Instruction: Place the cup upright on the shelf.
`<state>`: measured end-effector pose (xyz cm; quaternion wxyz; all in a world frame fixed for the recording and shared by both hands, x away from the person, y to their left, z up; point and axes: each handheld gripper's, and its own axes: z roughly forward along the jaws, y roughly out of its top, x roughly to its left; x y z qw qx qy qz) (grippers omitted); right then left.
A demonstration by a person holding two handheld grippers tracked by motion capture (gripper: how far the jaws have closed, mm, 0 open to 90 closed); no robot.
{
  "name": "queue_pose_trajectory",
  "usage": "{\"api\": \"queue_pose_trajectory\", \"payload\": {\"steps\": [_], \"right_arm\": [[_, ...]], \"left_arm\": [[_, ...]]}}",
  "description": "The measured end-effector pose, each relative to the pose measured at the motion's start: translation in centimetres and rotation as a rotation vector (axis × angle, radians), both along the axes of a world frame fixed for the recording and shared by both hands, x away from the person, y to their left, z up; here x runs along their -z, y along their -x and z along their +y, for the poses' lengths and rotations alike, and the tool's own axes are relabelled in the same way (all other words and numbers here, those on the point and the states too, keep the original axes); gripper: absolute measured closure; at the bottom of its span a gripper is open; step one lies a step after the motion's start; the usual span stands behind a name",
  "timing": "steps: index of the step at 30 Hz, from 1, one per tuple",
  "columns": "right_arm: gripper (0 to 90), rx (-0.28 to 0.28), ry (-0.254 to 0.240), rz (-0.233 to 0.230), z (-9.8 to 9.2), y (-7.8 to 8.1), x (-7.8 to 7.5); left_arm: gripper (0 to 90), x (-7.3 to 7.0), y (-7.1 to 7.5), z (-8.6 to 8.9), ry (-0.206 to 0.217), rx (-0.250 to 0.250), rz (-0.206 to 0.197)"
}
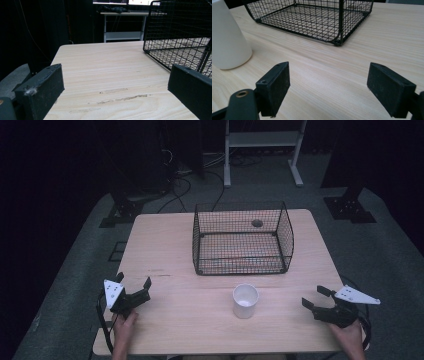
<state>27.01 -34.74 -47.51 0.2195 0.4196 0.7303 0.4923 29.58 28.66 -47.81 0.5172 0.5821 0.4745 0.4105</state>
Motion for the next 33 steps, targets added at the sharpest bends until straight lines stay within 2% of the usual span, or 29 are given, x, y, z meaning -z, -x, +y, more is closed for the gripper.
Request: {"api": "queue_pose_trajectory", "payload": {"steps": [3, 7, 15, 24, 27, 33], "right_arm": [[17.5, 0.004, -0.013, 0.002, -0.1, 0.0, 0.0], [15.9, 0.009, 0.013, 0.008, 0.0, -0.2, 0.0], [13.9, -0.004, 0.013, 0.001, 0.4, -0.1, -0.5], [12.5, -0.045, 0.020, -0.009, 1.6, -0.2, -1.5], [11.3, -0.061, -0.004, -0.007, 1.8, -0.1, -1.7], [9.8, -0.073, -0.001, -0.007, 2.1, 0.1, -2.1]], "left_arm": [[0.0, 0.0, 0.0, 0.0, -0.005, 0.001, 0.000], [0.0, 0.0, 0.0, 0.0, -0.007, 0.001, 0.001], [0.0, 0.0, 0.1, 0.0, -0.004, 0.003, 0.000], [0.0, 0.0, 0.1, -0.1, -0.009, 0.004, -0.001], [0.0, 0.0, 0.1, 0.0, -0.009, 0.004, -0.001], [0.0, 0.0, 0.1, 0.0, -0.010, 0.004, -0.001]]}}
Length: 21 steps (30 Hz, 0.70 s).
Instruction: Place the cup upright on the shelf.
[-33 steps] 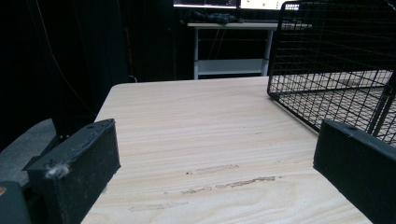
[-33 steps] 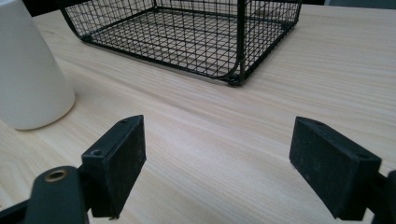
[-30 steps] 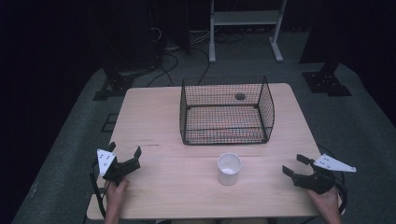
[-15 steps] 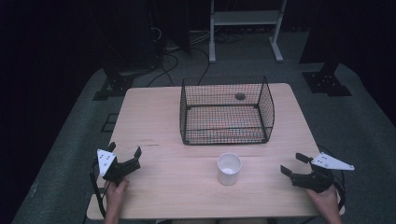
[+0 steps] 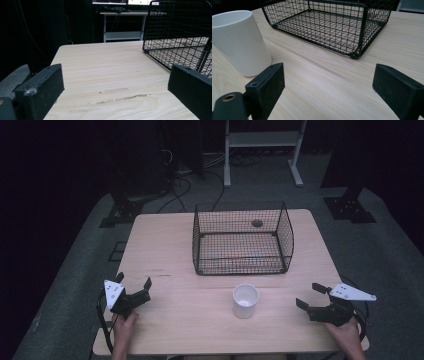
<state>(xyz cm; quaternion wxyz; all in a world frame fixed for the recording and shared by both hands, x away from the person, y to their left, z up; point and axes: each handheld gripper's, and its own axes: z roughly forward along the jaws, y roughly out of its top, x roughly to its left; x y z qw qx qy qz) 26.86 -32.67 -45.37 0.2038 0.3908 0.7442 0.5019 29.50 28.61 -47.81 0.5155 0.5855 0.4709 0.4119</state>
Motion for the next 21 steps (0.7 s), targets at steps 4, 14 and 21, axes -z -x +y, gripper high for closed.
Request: {"api": "queue_pose_trajectory", "payload": {"steps": [4, 14, 21], "right_arm": [[9.0, -0.020, 0.006, -0.007, 0.6, 0.1, -0.5], [8.5, -0.070, 0.027, -0.018, 2.4, -0.1, -1.6], [8.5, -0.107, 0.042, -0.014, 3.4, -0.4, -1.8]], "left_arm": [[0.0, 0.0, 0.0, 0.0, 0.004, 0.000, 0.000], [0.0, 0.0, 0.0, 0.1, 0.007, 0.001, 0.000], [0.0, 0.0, 0.0, 0.1, 0.005, 0.002, -0.001]]}}
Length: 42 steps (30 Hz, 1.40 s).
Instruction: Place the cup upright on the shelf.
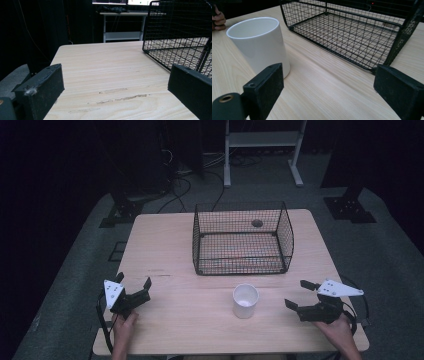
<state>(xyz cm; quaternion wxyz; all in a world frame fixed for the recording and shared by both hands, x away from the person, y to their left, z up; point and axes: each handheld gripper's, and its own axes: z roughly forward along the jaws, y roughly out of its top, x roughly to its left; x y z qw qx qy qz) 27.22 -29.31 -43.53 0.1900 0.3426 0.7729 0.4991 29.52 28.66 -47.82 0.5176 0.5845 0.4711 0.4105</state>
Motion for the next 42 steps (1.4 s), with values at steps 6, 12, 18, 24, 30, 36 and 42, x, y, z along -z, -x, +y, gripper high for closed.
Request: {"api": "queue_pose_trajectory", "payload": {"steps": [6, 12, 18, 24, 30, 36, 42], "right_arm": [[8.5, -0.023, 0.003, 0.004, 0.6, -0.3, -0.3], [8.5, -0.040, 0.010, 0.006, 1.4, -0.4, -0.5], [8.5, -0.060, 0.011, 0.010, 2.1, -0.4, -0.5], [8.5, -0.085, 0.014, 0.012, 2.9, -0.3, -0.6], [8.5, -0.118, 0.012, 0.012, 3.9, -0.3, -0.6], [8.5, -0.139, 0.023, 0.015, 4.7, -0.3, -0.5], [7.1, -0.159, 0.024, 0.020, 5.7, -0.2, -0.5]], "left_arm": [[0.0, 0.0, 0.0, 0.0, 0.006, -0.001, 0.001], [0.0, 0.0, 0.0, 0.1, 0.008, -0.001, 0.001], [0.0, 0.0, 0.0, 0.1, 0.009, -0.001, 0.001], [0.0, 0.0, 0.0, 0.1, 0.010, -0.001, 0.001], [0.0, 0.0, 0.0, 0.1, 0.010, -0.002, 0.002], [0.0, 0.0, 0.0, 0.2, 0.013, -0.002, 0.002], [0.0, 0.0, 0.0, 0.1, 0.013, -0.002, 0.002]]}}
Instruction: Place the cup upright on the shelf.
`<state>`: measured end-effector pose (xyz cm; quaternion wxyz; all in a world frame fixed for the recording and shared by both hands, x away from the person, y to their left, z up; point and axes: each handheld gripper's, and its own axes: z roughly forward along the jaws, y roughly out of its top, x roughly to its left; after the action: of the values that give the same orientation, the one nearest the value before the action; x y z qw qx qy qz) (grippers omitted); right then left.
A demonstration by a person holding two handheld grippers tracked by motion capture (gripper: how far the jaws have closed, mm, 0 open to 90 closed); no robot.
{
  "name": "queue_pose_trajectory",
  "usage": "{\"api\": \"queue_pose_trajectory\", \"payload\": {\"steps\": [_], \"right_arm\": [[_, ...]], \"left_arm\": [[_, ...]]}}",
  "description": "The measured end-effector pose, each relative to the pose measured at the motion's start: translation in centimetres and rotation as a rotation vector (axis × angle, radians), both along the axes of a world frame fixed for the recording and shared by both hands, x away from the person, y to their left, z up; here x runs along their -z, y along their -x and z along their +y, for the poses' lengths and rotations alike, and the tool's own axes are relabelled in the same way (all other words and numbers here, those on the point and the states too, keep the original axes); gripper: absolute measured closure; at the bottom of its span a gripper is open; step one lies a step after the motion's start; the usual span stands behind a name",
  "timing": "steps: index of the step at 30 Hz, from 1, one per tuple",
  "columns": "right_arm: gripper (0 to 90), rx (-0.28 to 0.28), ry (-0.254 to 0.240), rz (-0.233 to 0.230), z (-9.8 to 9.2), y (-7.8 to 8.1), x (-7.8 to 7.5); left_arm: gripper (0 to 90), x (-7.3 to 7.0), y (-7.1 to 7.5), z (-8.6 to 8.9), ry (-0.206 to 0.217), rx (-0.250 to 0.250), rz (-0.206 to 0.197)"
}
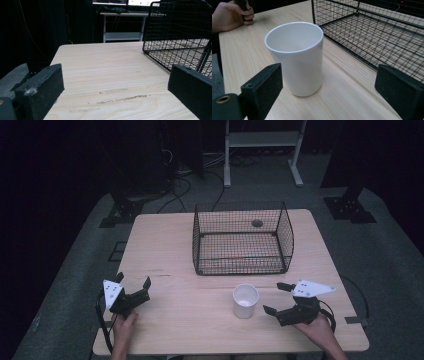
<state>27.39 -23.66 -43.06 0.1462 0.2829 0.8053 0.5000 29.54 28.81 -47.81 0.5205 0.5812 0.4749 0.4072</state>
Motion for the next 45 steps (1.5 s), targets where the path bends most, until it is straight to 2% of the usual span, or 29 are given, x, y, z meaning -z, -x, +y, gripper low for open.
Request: {"api": "queue_pose_trajectory", "payload": {"steps": [7, 13, 29, 32, 39, 44, 45], "right_arm": [[5.3, -0.038, 0.009, -0.001, 1.6, 0.4, 0.0], [2.7, -0.047, 0.010, -0.004, 2.8, 0.6, 0.1], [2.3, -0.039, 0.038, -0.012, 5.9, 0.2, 1.2], [2.3, -0.038, 0.025, -0.015, 6.2, 0.1, 1.4], [2.4, -0.038, 0.036, -0.015, 6.9, -0.3, 1.8], [2.6, -0.037, 0.034, -0.003, 7.1, -0.6, 2.0], [5.1, -0.038, 0.029, 0.002, 7.3, -0.7, 2.1]], "left_arm": [[0.0, 0.0, 0.0, 0.0, 0.000, 0.000, 0.000], [0.0, 0.0, 0.0, 0.0, -0.003, 0.001, -0.001], [0.0, 0.0, 0.0, 0.0, -0.001, 0.001, 0.000], [0.0, 0.0, 0.0, 0.0, 0.000, 0.001, 0.000], [0.0, 0.0, 0.0, 0.0, 0.000, 0.001, -0.001], [0.0, 0.0, 0.0, 0.0, 0.000, 0.002, 0.000], [0.0, 0.0, 0.0, 0.0, 0.000, 0.003, -0.001]]}}
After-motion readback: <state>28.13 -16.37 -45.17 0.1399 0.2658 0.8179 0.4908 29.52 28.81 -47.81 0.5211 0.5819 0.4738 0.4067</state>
